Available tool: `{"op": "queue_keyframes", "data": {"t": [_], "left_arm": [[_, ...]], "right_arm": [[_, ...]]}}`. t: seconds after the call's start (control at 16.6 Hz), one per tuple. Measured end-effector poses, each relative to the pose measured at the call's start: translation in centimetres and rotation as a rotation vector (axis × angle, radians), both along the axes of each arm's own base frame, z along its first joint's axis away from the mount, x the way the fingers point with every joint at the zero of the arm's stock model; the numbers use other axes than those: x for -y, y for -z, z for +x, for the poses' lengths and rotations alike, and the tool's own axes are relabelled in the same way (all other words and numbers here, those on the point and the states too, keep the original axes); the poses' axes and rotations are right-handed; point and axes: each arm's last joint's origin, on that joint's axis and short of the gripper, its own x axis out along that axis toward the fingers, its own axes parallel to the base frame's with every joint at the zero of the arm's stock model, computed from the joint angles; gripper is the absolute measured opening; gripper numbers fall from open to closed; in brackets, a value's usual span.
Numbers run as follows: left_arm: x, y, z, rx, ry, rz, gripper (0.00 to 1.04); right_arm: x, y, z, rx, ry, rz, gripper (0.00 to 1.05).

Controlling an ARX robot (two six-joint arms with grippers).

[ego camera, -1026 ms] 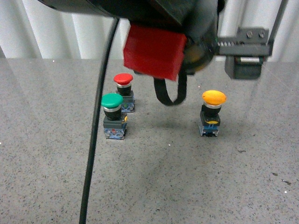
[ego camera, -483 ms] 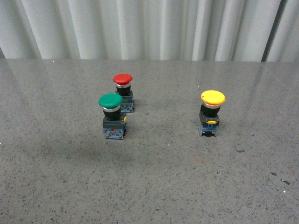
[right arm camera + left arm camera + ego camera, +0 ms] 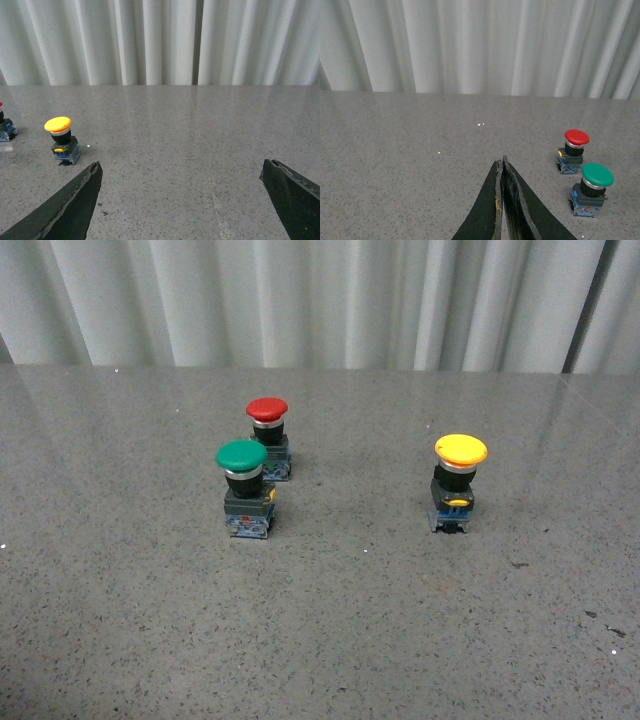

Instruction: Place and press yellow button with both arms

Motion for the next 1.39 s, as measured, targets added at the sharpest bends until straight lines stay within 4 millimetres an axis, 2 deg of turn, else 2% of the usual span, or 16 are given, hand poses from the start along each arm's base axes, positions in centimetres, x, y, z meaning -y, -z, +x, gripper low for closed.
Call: {"op": "queue_keyframes", "data": {"t": [0.12, 0.18, 0.24, 0.42, 0.91, 1.39], "left_arm": [[-0.5, 0.9, -0.8, 0.006, 0.006, -0.001, 0.02], [-1.3, 2.2, -1.8, 0.0, 0.008, -0.001, 0.02], [-2.2, 2.7, -2.2, 0.0, -0.008, -0.001, 0.02], [-2.1, 3.4, -2.9, -0.001, 0.013, -0.002, 0.02], [-2.1, 4.5, -3.8, 0.009, 0.011, -0.002, 0.02], [-2.1, 4.5, -4.5, 0.019, 0.011, -0.002, 0.02]], "right_arm": [[0.0, 0.0, 0.0, 0.0, 0.0, 0.0, 0.98], [0.0, 0.0, 0.0, 0.0, 0.0, 0.0, 0.98], [0.0, 0.0, 0.0, 0.0, 0.0, 0.0, 0.98], [0.0, 0.0, 0.0, 0.0, 0.0, 0.0, 0.98], [0.0, 0.0, 0.0, 0.0, 0.0, 0.0, 0.98], [0.0, 0.0, 0.0, 0.0, 0.0, 0.0, 0.98]]}}
